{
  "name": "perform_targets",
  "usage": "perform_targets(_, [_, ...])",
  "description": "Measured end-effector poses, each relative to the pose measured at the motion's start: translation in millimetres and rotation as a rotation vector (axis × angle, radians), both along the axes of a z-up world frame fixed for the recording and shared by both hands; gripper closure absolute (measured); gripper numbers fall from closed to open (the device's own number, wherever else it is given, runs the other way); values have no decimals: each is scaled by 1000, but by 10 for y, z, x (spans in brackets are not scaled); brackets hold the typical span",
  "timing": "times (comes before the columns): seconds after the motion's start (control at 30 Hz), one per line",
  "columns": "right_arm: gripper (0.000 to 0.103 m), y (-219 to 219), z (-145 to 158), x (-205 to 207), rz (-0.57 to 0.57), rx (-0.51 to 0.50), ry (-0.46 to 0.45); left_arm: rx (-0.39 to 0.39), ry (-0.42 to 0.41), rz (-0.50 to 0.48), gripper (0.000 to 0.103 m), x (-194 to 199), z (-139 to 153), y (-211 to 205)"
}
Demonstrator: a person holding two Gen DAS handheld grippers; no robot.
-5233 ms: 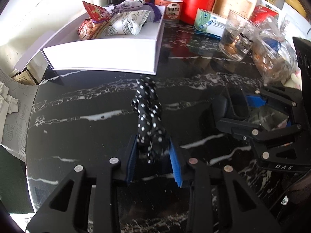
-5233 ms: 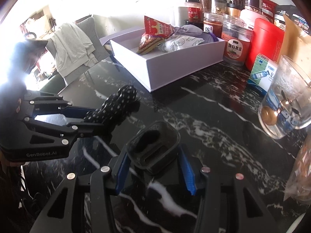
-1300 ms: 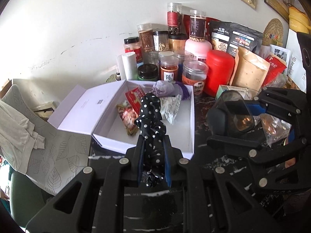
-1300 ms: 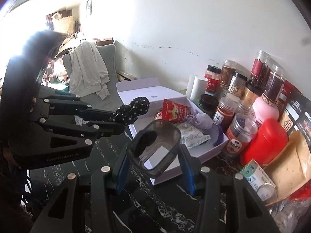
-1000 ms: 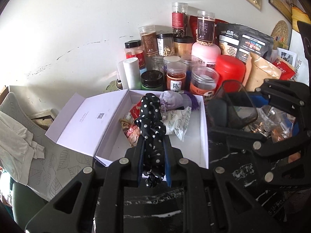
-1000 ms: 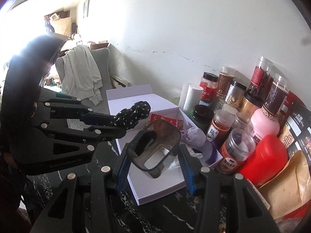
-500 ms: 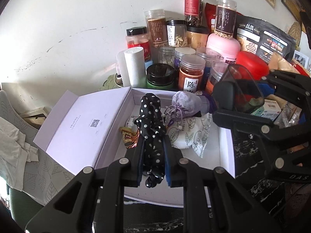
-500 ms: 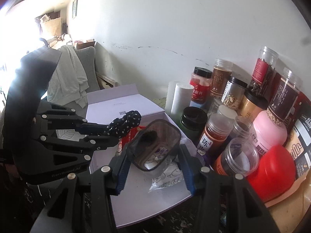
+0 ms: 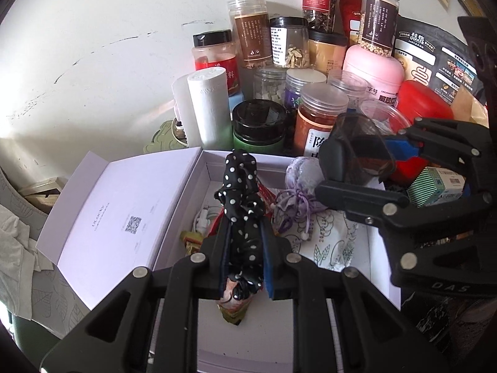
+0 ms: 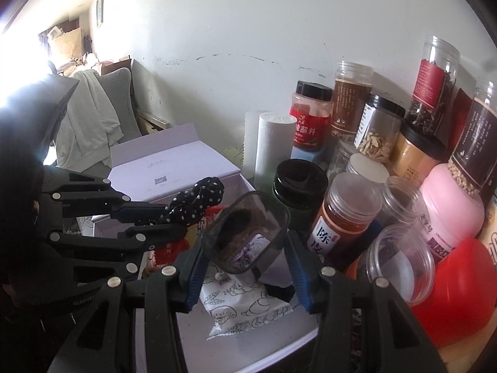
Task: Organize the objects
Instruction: 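Lower the scrunchie and cup into the box and open both grippers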
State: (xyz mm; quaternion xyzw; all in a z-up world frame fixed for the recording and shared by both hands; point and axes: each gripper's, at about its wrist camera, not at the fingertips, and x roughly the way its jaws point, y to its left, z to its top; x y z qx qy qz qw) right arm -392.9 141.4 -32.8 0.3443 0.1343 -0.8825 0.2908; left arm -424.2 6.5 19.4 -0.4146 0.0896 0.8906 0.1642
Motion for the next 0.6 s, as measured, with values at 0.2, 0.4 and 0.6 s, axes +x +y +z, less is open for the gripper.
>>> perform_targets(0.2, [55, -3, -85, -123, -2, -8, -16, 5, 0, -9, 87, -125, -32, 40])
perform_targets(0.4, [55, -67, -171, -195, 8, 8, 14, -30, 13, 4, 87, -241, -121, 73])
perform_targets(0.6, [55, -119, -274, -278, 19, 17, -3, -18, -3, 4, 87, -376, -188, 46])
